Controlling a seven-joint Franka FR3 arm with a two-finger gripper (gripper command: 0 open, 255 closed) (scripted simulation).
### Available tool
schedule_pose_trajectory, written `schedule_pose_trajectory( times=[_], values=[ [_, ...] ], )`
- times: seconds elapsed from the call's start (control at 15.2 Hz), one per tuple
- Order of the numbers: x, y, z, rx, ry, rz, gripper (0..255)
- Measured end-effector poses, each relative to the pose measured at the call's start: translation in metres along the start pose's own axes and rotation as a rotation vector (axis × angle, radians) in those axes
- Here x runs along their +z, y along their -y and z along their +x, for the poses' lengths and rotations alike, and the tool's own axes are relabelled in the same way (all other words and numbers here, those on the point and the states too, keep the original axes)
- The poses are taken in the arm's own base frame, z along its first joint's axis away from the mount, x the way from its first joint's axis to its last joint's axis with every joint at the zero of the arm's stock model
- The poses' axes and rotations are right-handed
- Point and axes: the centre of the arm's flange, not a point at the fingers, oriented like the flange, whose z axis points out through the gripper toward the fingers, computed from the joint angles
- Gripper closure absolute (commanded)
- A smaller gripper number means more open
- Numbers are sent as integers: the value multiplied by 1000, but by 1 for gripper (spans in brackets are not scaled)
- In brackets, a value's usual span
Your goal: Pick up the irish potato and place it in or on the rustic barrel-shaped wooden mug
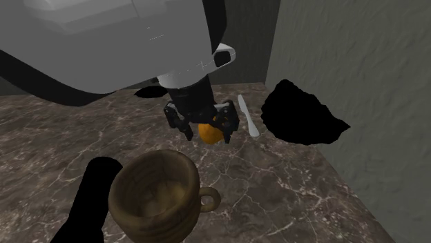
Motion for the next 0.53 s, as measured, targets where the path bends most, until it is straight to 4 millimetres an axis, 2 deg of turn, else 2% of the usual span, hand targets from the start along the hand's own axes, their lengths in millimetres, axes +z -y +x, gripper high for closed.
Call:
schedule_pose_trajectory(
  times=[0.13, 0.2, 0.53],
  values=[
    [0, 0, 0, 0, 0, 0, 0],
    [0, 0, 0, 0, 0, 0, 255],
    [0, 0, 0, 0, 0, 0, 255]
  ],
)
